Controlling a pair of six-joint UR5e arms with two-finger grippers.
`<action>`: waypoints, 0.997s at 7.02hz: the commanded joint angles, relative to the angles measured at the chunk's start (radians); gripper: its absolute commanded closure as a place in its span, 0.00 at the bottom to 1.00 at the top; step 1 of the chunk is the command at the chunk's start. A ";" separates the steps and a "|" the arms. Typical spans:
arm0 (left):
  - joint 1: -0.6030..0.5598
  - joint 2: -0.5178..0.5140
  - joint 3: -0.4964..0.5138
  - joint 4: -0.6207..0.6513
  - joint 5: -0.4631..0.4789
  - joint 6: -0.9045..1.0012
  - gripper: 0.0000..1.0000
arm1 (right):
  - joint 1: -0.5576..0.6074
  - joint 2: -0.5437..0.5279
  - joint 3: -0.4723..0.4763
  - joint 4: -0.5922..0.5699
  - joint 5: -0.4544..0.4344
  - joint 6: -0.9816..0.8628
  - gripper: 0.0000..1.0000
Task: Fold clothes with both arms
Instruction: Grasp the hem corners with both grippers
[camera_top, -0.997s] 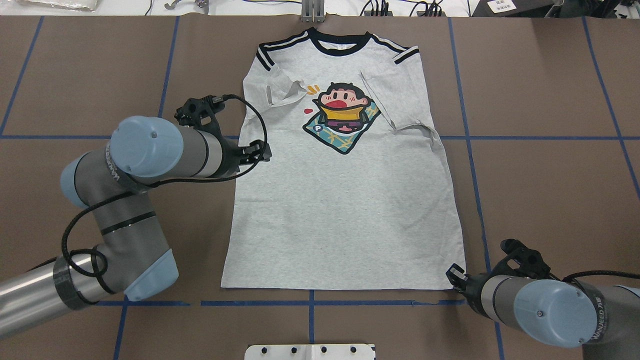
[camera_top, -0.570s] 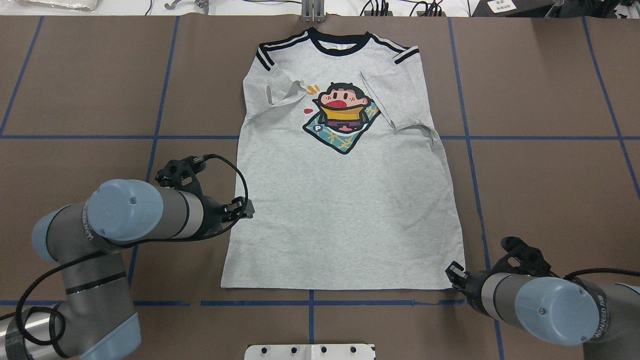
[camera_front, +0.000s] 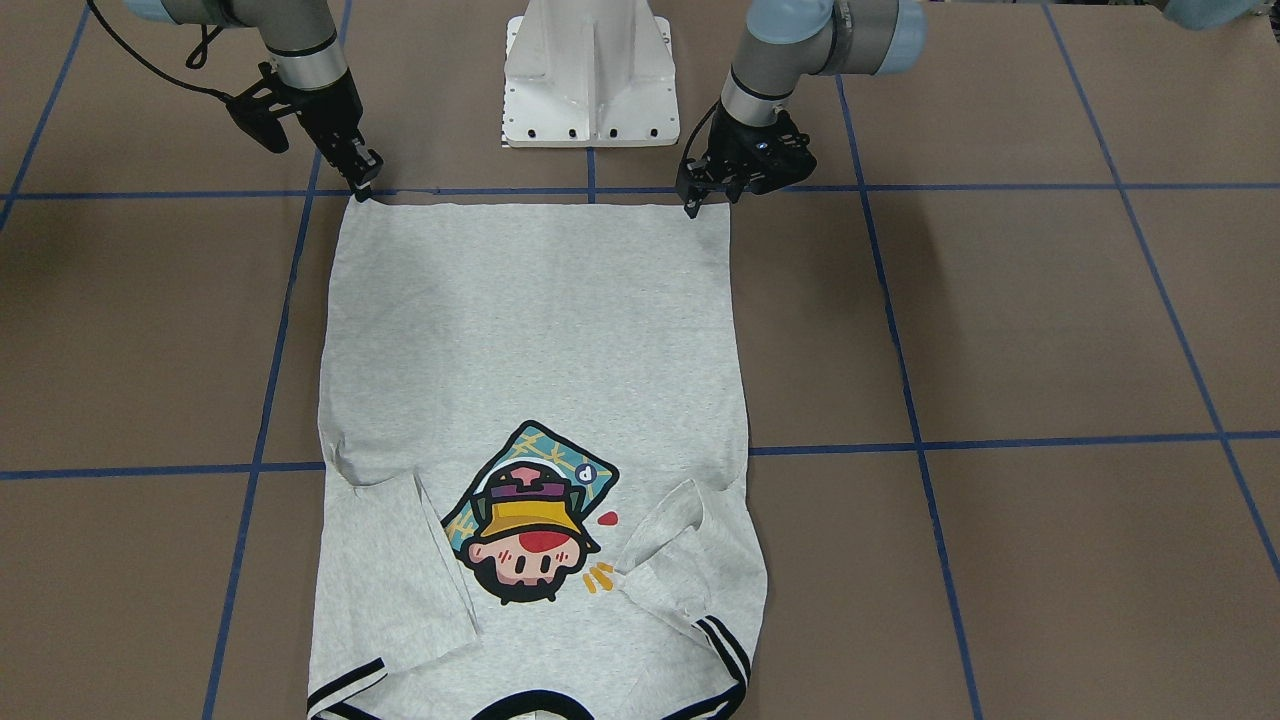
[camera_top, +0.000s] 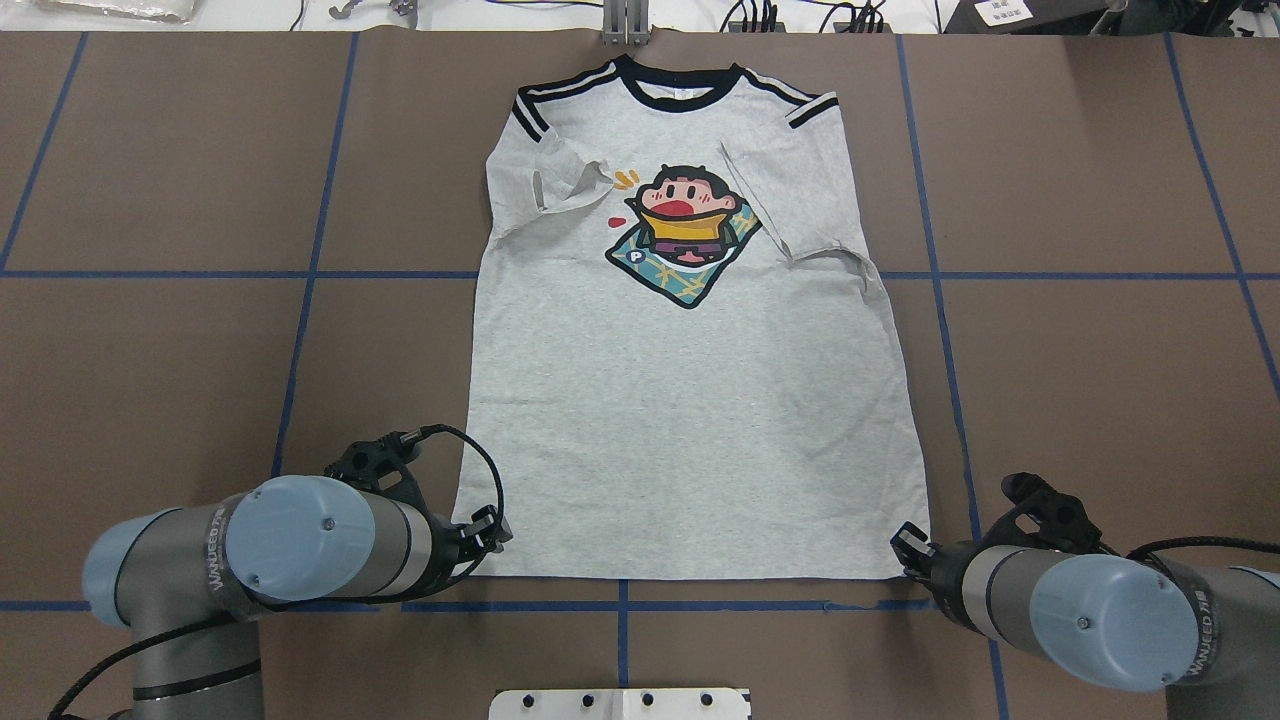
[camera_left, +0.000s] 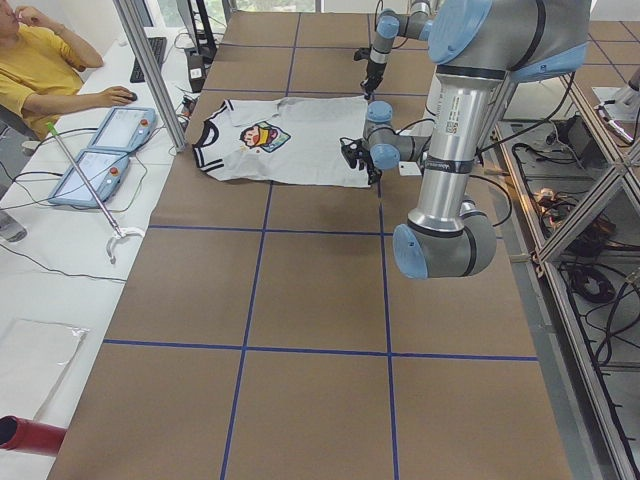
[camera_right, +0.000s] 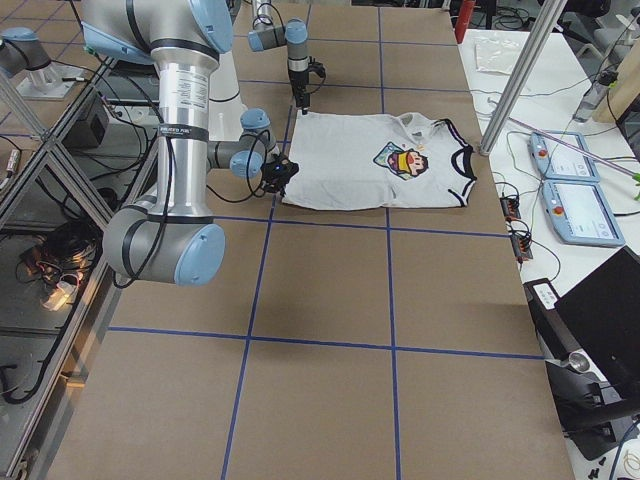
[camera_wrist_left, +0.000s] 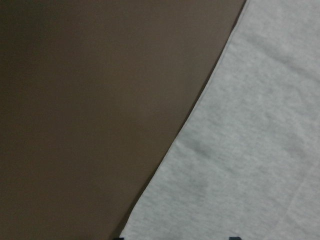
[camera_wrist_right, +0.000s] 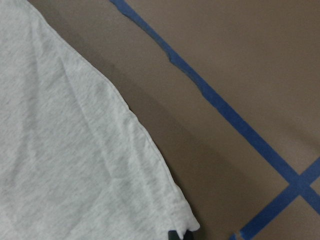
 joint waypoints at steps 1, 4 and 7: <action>0.013 0.002 0.007 0.003 0.001 -0.006 0.25 | 0.000 0.000 -0.001 -0.001 -0.001 0.000 1.00; 0.010 0.000 0.009 0.003 0.002 -0.002 0.35 | 0.000 0.000 0.000 -0.001 -0.003 0.000 1.00; 0.009 0.018 0.013 0.005 0.006 0.002 0.35 | 0.000 0.000 0.000 0.001 -0.006 0.000 1.00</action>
